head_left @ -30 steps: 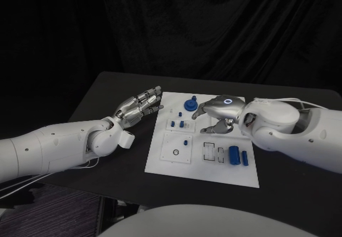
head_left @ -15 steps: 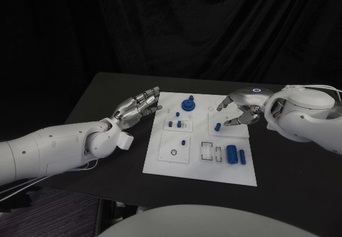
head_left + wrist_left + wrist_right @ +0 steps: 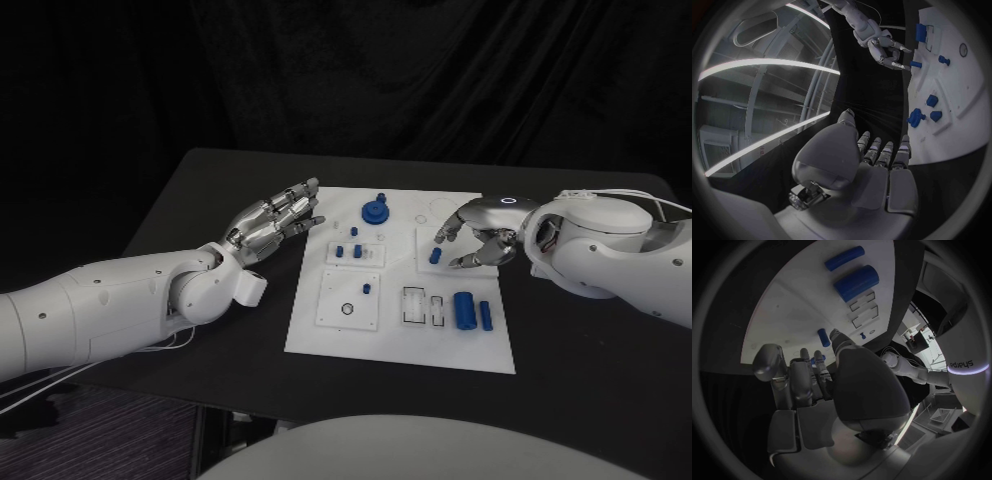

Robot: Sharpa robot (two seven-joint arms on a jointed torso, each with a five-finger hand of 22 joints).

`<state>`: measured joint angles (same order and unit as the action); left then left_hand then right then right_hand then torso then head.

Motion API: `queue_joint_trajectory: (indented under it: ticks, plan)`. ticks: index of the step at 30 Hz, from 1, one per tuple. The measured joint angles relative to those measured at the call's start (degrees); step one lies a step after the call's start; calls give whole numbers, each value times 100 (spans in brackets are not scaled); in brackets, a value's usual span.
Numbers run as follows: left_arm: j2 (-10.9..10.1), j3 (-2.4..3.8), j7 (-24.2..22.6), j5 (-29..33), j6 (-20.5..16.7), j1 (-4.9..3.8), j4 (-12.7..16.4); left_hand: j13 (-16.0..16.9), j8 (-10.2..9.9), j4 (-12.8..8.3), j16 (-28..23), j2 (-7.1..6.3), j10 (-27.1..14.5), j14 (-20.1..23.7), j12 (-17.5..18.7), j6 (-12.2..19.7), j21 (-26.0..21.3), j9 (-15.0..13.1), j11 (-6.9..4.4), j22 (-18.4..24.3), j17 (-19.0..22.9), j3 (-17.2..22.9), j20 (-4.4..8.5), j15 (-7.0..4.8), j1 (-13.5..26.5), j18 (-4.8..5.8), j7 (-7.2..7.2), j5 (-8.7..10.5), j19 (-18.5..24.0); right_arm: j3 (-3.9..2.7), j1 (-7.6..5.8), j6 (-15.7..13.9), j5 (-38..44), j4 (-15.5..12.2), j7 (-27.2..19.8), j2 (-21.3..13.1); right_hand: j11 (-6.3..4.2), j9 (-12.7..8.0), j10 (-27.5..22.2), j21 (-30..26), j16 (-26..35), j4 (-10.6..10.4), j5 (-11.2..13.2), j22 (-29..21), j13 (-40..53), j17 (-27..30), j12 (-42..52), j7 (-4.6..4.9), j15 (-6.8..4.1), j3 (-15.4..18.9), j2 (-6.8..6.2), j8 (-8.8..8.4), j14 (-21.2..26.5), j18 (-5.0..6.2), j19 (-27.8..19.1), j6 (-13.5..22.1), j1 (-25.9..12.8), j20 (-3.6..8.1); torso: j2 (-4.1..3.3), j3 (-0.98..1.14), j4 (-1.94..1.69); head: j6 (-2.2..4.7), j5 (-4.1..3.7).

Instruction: Assemble the parts on the task board

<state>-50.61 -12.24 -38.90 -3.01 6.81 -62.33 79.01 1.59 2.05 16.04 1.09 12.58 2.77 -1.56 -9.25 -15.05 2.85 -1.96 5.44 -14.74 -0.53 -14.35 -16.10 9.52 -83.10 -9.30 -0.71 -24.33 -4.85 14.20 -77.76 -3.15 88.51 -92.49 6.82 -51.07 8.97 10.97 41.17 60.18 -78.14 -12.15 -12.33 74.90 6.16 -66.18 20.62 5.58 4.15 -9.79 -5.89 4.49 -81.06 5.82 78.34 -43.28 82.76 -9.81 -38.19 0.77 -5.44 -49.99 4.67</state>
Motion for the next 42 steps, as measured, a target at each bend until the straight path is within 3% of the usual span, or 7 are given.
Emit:
queue_joint_trajectory:
  ticks: [7,17,21,28,36,42]
  plan:
    - [-46,0,0,0,2,8,7,0,0,0,0,0,0,0,0,0,0,0,0,0,0,0,0,0,0,0,0,-27,0,0,145,-14,-15,166,-58,162,-85,-50,377,66,-42,276,-406,0,14,-74,164,0,-61,-120,93,-7,-61,0,50,0,93,50,-1,-3,0,0,21]
    - [-79,0,0,0,1,10,15,0,0,0,0,-2,0,0,0,0,0,0,0,-11,0,0,0,0,-44,-1,0,-59,0,-7,288,-80,-22,336,-152,364,-214,-68,814,129,-65,417,-516,0,99,-126,295,22,-150,-265,93,-29,-117,0,100,-44,93,142,1,-5,-1,0,23]
    - [-78,0,0,0,1,11,13,0,0,-40,0,7,0,0,0,-17,0,0,0,-10,0,40,0,0,-100,0,57,-96,0,-13,315,-128,-22,389,-182,421,-271,-19,971,154,-65,464,-543,0,141,-137,390,23,-200,-393,93,53,-126,0,110,-210,93,195,3,-7,-4,0,10]
    - [-69,0,0,0,10,13,-2,0,0,-65,0,28,-17,0,0,-93,0,-11,-17,-10,0,46,0,0,-121,0,133,-129,0,-14,340,-217,-22,488,-203,489,-381,123,1152,154,-65,553,-586,0,286,-148,586,43,-303,-575,93,301,-148,0,131,-537,93,255,4,-7,-5,0,7]
    - [-39,0,0,0,19,20,-34,1,0,-72,0,28,-17,0,0,-93,0,-10,-17,-10,0,39,0,0,-121,0,133,-133,0,-4,357,-322,-22,565,-203,552,-501,444,1330,239,-65,713,-628,0,527,-203,868,101,-407,-730,252,794,-188,0,173,-960,143,378,7,-9,-1,0,12]
    - [-25,0,0,0,30,45,-54,1,0,-88,0,28,-17,0,0,-93,0,-10,-17,-1,0,55,0,0,-121,0,133,-155,0,-2,359,-422,-22,591,-197,590,-538,658,1404,239,-65,900,-626,0,701,-209,1028,158,-467,-744,292,1138,-208,1,174,-1034,167,421,10,-9,-2,0,7]
